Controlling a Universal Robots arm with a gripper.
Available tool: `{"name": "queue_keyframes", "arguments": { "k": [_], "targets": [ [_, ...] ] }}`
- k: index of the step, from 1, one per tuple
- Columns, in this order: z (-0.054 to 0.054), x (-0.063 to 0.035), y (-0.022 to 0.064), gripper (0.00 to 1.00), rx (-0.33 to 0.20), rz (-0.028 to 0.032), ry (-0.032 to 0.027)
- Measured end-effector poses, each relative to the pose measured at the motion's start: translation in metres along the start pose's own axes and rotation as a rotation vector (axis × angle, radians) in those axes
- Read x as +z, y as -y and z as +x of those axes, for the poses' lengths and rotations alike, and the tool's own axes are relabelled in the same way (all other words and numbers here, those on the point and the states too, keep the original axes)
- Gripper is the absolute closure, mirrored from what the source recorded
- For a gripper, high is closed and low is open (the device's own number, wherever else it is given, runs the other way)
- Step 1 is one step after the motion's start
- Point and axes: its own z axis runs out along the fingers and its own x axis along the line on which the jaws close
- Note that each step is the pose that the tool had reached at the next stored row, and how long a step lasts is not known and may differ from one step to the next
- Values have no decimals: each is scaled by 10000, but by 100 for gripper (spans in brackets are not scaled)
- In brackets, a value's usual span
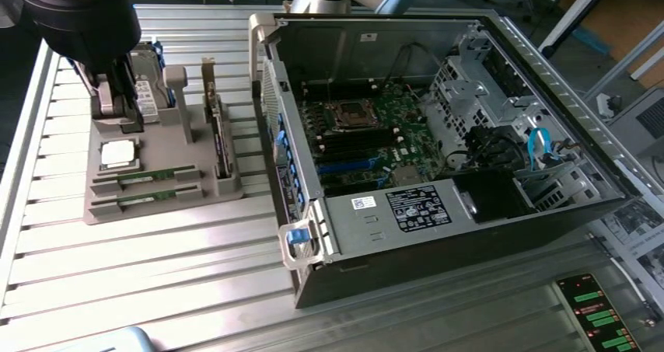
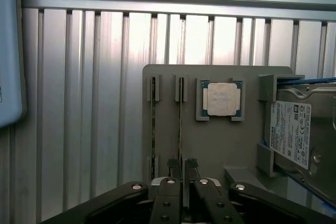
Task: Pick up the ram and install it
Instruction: 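Pick up the ram and move it above insertion slot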
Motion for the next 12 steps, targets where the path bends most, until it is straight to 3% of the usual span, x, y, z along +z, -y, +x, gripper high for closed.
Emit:
{"name": "queue_keyframes", "arguments": {
  "k": [3,4,12],
  "targets": [
    [0,0,0,82,0,0,0],
    [0,0,0,75,0,0,0],
    [52,2,-3,75,1,-1,0]
  ]
}}
